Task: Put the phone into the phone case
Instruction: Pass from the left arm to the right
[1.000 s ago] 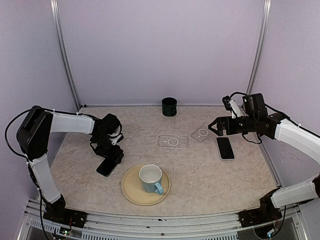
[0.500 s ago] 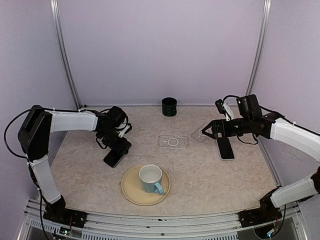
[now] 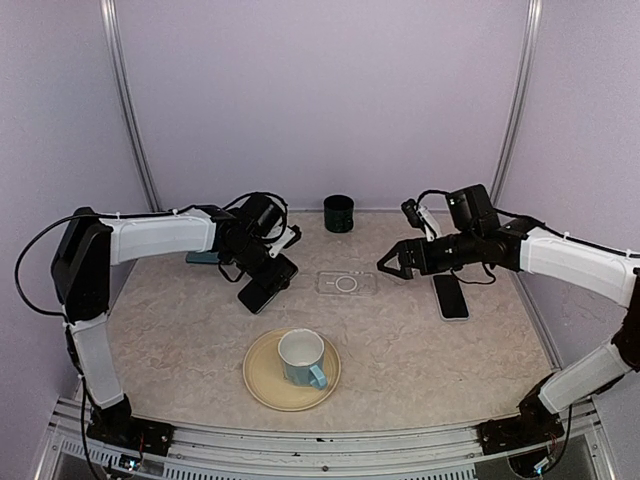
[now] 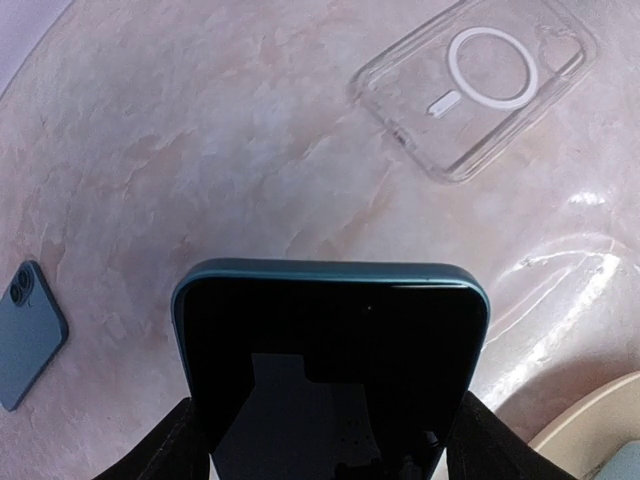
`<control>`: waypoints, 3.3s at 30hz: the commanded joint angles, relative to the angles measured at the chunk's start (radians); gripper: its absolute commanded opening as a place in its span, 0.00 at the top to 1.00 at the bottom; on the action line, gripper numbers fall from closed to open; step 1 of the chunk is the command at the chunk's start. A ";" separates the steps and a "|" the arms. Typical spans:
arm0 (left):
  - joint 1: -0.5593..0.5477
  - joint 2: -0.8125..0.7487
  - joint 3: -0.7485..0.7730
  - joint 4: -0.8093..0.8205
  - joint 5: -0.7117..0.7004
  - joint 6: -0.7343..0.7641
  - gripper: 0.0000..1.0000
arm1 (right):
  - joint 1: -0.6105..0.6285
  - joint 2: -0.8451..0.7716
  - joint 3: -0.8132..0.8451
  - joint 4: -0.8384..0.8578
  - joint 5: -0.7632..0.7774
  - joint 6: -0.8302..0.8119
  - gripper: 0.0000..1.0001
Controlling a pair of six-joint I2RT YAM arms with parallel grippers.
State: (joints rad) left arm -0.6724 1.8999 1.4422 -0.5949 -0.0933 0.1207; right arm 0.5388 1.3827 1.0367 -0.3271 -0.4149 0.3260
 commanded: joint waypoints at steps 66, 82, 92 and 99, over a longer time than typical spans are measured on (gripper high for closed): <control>-0.360 -0.023 0.200 0.167 -0.019 0.149 0.67 | 0.084 0.278 0.078 0.353 -0.258 0.300 0.92; -0.345 -0.055 0.155 0.226 -0.061 0.122 0.01 | 0.061 0.229 0.075 0.348 -0.284 0.297 1.00; -0.258 -0.157 0.066 0.310 0.071 -0.001 0.01 | -0.011 0.121 0.023 0.420 -0.311 0.284 1.00; -0.178 -0.209 -0.014 0.436 0.256 -0.173 0.01 | -0.063 0.012 -0.040 0.505 -0.288 0.264 1.00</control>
State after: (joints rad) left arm -0.8864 1.7378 1.4826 -0.2783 0.0158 0.0849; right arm 0.5026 1.4803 1.0260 0.0536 -0.6945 0.6086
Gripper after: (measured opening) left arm 0.989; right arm 0.048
